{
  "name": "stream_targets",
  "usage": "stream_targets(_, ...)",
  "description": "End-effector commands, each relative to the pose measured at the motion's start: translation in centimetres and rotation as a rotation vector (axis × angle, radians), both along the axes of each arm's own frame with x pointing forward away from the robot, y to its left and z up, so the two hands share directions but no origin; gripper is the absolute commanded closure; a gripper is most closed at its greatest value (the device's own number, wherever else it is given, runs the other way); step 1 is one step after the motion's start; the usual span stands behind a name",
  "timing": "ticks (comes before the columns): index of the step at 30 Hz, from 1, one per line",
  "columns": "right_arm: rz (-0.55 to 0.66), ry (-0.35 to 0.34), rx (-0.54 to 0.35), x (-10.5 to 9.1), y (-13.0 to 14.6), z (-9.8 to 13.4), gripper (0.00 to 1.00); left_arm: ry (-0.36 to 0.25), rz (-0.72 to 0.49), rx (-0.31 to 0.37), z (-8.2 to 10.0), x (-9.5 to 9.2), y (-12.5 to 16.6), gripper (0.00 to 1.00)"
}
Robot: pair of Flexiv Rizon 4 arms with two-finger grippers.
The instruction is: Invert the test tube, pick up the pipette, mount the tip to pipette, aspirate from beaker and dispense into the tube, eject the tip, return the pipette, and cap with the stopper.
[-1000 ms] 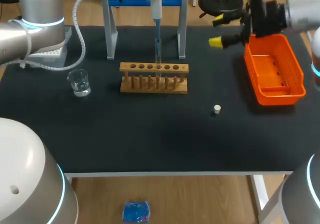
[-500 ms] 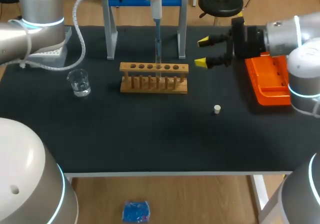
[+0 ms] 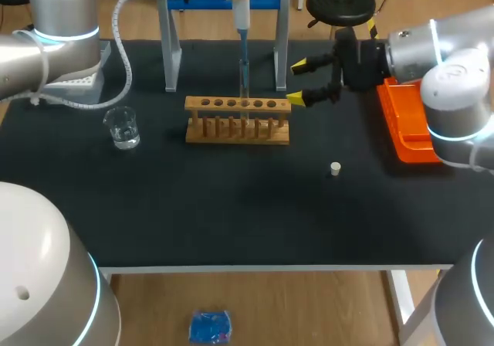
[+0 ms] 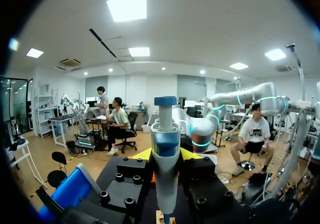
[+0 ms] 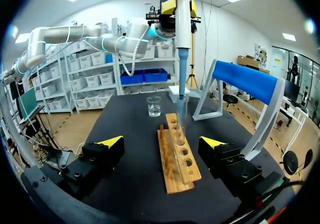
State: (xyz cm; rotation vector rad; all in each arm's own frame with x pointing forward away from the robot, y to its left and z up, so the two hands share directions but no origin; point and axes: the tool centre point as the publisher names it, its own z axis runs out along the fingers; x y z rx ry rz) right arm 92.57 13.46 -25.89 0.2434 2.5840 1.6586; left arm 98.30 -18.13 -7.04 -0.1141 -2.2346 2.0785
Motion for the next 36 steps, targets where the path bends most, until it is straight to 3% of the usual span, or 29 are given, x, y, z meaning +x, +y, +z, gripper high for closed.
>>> stream_targets(1,0.002,-0.002,-0.002,0.00,-0.04,0.02,0.00,0.000,0.001,0.002,0.08,-0.06,0.00,1.00)
stream_targets(36,0.002,-0.002,-0.002,0.00,-0.04,0.02,0.00,-0.010,0.003,0.005,0.53,-0.36,-0.29,1.00)
